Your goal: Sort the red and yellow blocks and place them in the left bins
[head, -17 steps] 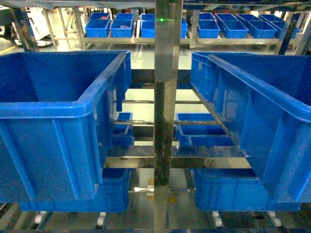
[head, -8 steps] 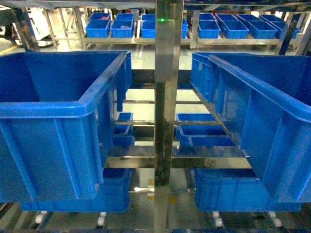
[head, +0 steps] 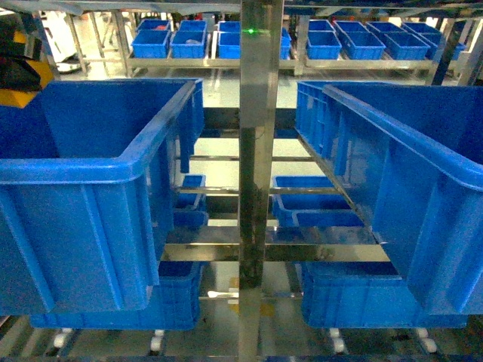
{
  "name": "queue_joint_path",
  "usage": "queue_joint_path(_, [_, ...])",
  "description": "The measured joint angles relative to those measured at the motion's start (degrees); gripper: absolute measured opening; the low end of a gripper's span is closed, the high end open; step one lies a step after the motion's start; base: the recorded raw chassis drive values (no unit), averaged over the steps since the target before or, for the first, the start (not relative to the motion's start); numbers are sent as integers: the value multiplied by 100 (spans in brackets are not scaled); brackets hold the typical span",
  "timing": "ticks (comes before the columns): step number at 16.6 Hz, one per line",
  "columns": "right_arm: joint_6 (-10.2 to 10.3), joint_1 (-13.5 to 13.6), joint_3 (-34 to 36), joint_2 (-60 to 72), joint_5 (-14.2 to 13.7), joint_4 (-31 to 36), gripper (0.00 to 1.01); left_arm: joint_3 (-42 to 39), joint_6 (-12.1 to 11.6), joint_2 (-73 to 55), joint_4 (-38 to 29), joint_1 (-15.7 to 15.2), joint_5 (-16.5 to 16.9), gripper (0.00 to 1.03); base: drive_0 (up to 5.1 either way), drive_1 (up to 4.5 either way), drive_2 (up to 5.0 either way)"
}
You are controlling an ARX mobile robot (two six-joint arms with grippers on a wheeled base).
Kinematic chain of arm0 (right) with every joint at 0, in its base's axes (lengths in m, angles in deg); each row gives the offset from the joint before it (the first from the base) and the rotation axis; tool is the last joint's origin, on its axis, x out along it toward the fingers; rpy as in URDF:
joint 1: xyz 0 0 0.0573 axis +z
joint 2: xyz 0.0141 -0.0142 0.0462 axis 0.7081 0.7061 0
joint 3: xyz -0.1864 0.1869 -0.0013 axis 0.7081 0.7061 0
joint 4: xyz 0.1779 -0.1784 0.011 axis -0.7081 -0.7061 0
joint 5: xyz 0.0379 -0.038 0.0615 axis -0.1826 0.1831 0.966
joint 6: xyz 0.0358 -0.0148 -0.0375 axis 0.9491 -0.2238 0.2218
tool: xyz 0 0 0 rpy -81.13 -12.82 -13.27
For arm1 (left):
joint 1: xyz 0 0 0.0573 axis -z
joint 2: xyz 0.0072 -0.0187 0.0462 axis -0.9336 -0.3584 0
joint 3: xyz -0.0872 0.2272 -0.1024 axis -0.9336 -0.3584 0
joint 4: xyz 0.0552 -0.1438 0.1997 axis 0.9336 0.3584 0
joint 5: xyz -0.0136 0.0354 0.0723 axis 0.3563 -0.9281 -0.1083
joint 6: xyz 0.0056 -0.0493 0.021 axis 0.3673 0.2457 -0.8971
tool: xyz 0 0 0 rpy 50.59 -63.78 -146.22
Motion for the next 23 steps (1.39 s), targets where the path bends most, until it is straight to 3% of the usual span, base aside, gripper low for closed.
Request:
queue_joint_path(2, [0, 0, 0, 0, -2, -7, 98, -76, -98, 229, 184, -4, 284, 54, 0, 0, 0])
queue_joint_path(4, [0, -2, 0, 0, 0, -2, 98, -326, -109, 787, 485, -216, 588, 74, 0, 0, 0])
queue_joint_path(7, [0, 0, 0, 0, 0, -2, 98, -640, 144, 1661, 581, -680, 1237, 100, 0, 0, 0])
queue_joint_path(8, [0, -2, 0, 0, 0, 0, 98, -662, 398, 2100, 603, -953, 1604, 97, 0, 0, 0])
queue_joint_path(9, [0, 0, 0, 0, -2, 0, 98, -706, 522, 2581, 490, -1259, 1947, 98, 0, 0, 0])
queue_joint_path(11, [-2, -2, 0, 0, -2, -2, 98, -820, 664, 3067, 160, -1539, 2369, 98, 0, 0, 0])
queue_joint_path(12, [0, -2, 0, 0, 0, -2, 98, -1001, 710, 3180, -302, -1515, 2271, 98, 0, 0, 0])
queue_joint_path(15, [0, 0, 0, 0, 0, 0, 98, -1134, 748, 3027, -380, -1412, 2262, 98, 0, 0, 0])
queue_joint_path(16, [66, 129, 195, -57, -509, 555, 93, -1285, 804, 3016, -741, -1373, 2085, 95, 0, 0, 0])
queue_joint_path(17, [129, 214, 444, -205, -1005, 960, 86, -1567, 881, 3143, -1300, -1252, 1674, 88, 0, 0, 0])
queue_joint_path(18, [190, 109, 966, -542, -1261, 1353, 75, -2146, 953, 3515, -1834, -1145, 1237, 77, 0, 0, 0])
queue_joint_path(20, [243, -240, 1812, -957, -1414, 1762, 53, -3147, 1038, 4146, -2448, -857, 905, 56, 0, 0, 0])
queue_joint_path(23, [245, -190, 2848, -1460, -1373, 2107, 15, -4472, 1054, 4721, -2839, -496, 557, 18, 0, 0, 0])
